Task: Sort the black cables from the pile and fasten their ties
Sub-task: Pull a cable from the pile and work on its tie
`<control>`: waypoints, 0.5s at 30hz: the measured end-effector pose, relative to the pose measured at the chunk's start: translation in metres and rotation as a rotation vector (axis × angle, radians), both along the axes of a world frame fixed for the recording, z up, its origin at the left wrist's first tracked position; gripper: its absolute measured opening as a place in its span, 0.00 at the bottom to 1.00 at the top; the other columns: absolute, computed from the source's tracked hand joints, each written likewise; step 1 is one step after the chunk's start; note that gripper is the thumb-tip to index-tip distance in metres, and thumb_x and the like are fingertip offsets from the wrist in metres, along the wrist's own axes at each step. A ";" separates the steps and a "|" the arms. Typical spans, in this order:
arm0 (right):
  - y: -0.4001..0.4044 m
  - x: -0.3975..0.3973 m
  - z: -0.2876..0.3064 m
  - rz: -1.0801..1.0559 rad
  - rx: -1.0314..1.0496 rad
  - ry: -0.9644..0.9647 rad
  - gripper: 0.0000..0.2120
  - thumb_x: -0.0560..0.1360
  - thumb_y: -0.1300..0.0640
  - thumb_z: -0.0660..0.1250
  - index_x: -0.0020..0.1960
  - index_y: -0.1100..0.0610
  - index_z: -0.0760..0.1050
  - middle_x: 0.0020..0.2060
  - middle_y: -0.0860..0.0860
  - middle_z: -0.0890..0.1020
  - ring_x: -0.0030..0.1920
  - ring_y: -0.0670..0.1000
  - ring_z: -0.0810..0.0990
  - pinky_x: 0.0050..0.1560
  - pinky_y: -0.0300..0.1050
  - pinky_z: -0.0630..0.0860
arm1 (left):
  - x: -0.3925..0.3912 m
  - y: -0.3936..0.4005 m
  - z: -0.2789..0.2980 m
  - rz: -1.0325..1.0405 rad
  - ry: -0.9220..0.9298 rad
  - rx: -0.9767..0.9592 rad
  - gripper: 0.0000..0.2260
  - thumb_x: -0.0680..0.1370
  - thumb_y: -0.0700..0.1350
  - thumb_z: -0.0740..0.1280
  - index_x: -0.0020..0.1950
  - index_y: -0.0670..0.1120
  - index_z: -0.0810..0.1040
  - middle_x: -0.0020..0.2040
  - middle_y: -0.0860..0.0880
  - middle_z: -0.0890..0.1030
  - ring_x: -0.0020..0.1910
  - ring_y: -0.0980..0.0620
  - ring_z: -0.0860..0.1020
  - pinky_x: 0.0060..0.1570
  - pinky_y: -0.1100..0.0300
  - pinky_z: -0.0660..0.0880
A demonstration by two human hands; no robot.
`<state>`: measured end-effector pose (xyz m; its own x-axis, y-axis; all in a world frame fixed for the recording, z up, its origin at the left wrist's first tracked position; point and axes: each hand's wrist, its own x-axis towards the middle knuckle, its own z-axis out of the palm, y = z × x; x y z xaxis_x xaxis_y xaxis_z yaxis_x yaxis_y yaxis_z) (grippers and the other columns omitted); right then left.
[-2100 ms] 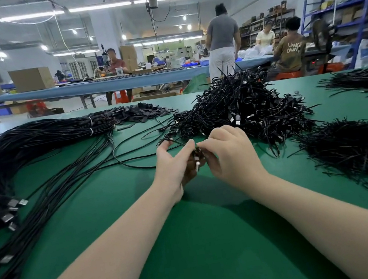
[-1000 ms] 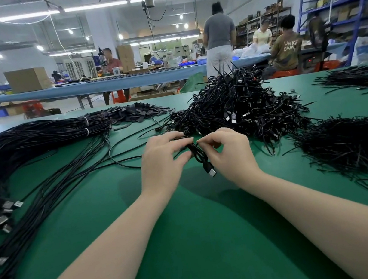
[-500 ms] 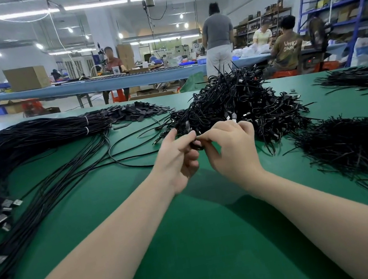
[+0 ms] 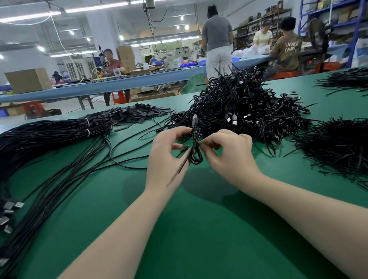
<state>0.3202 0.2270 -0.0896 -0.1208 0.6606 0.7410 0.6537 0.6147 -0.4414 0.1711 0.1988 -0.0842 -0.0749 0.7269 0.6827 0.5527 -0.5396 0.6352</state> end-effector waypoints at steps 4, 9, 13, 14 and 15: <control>0.000 0.002 0.001 0.035 -0.027 0.027 0.05 0.74 0.56 0.69 0.41 0.48 0.82 0.33 0.38 0.75 0.40 0.42 0.73 0.50 0.48 0.62 | -0.007 0.000 -0.002 0.077 0.322 0.061 0.17 0.75 0.41 0.71 0.62 0.55 0.80 0.60 0.54 0.76 0.59 0.57 0.72 0.58 0.63 0.70; -0.002 0.004 0.002 0.111 -0.032 0.023 0.04 0.73 0.58 0.70 0.41 0.51 0.82 0.34 0.39 0.77 0.41 0.46 0.77 0.53 0.57 0.70 | -0.006 -0.002 -0.001 0.224 0.435 0.235 0.12 0.72 0.42 0.72 0.54 0.51 0.84 0.56 0.50 0.81 0.57 0.48 0.77 0.57 0.57 0.70; -0.006 0.000 0.003 0.016 0.047 -0.022 0.06 0.74 0.57 0.70 0.40 0.47 0.80 0.35 0.40 0.76 0.44 0.45 0.76 0.46 0.45 0.54 | -0.002 0.000 -0.001 0.140 0.110 0.028 0.05 0.73 0.52 0.73 0.44 0.52 0.83 0.41 0.59 0.82 0.43 0.62 0.78 0.43 0.69 0.71; -0.008 -0.002 0.004 0.005 0.074 -0.019 0.06 0.74 0.57 0.69 0.40 0.47 0.80 0.35 0.40 0.77 0.44 0.45 0.76 0.45 0.45 0.53 | 0.000 0.001 0.000 0.150 0.028 -0.049 0.07 0.74 0.54 0.71 0.40 0.52 0.80 0.36 0.59 0.81 0.37 0.63 0.77 0.38 0.70 0.70; -0.010 -0.003 0.006 -0.003 0.103 -0.018 0.06 0.74 0.57 0.69 0.41 0.48 0.80 0.36 0.41 0.78 0.45 0.45 0.76 0.44 0.45 0.53 | 0.002 0.003 0.001 0.140 -0.050 -0.129 0.10 0.75 0.56 0.70 0.38 0.51 0.78 0.33 0.57 0.80 0.33 0.62 0.76 0.36 0.68 0.70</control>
